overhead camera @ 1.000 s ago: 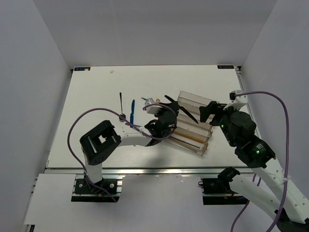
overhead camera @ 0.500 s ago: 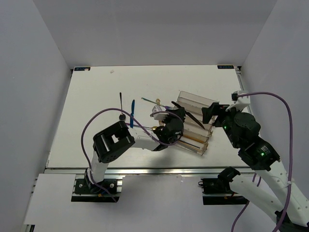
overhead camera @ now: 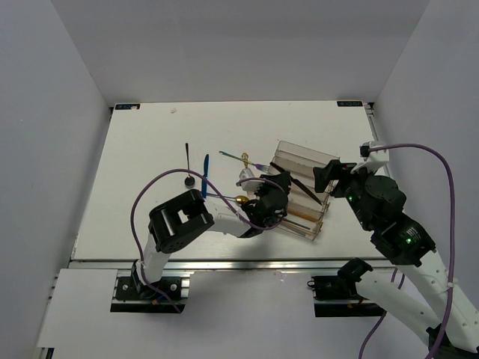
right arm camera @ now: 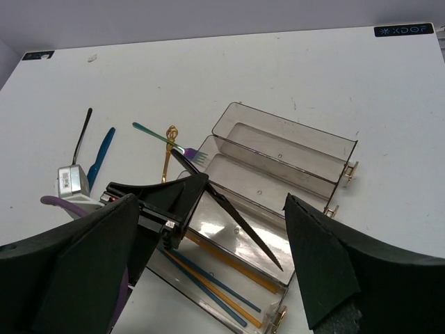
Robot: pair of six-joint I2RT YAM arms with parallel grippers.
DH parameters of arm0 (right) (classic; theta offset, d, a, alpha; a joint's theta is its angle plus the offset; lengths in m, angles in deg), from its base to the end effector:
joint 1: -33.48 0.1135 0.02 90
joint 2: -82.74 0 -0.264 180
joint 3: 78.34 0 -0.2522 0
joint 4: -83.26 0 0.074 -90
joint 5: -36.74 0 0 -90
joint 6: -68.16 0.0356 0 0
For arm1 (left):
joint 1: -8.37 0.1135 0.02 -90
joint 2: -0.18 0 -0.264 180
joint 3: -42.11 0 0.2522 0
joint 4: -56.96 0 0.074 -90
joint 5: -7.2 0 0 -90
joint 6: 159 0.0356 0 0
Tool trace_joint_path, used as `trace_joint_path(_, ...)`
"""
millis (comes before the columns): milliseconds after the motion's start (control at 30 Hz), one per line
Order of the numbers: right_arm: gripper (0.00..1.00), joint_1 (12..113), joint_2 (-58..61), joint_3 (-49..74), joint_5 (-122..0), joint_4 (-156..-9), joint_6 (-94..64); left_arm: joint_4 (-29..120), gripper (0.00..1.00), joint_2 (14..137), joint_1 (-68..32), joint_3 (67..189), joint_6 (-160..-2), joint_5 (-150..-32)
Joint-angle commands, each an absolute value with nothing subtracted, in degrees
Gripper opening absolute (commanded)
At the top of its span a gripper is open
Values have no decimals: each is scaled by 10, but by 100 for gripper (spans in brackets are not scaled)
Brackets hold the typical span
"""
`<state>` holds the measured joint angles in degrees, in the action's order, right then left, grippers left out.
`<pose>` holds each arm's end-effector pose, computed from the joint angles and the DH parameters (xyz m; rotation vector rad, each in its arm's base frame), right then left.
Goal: Sort the eating utensils into containers
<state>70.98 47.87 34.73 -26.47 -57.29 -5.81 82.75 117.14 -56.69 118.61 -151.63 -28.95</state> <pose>0.1066 0.0616 0.3847 0.0321 1.6947 0.3037 0.2046 -0.3719 0.1611 -0.9237 1.5875 -1.0262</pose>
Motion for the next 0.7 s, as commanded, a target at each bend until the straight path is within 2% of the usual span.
trace_joint_path(0,89,708,485,331,-268,-581,-65,843,3,1165,-573,1202,-1528,-278)
trace_joint_path(100,89,708,488,331,-269,-581,-65,842,4,1167,-575,1197,-1535,-277)
trace_joint_path(233,90,708,490,333,-272,-581,-65,841,16,1167,-576,1192,-1543,-277)
trace_joint_path(300,89,708,489,334,-272,-582,-66,842,26,1166,-576,1189,-1544,-276)
trace_joint_path(400,89,708,487,334,-275,-584,-65,835,32,1162,-578,1189,-1543,-272)
trace_joint_path(567,89,708,486,338,-276,-587,-64,827,34,1156,-578,1185,-1547,-271)
trace_joint_path(600,89,707,485,338,-277,-587,-64,823,39,1156,-578,1185,-1551,-272)
trace_joint_path(667,89,708,484,337,-279,-588,-64,820,40,1157,-578,1186,-1553,-273)
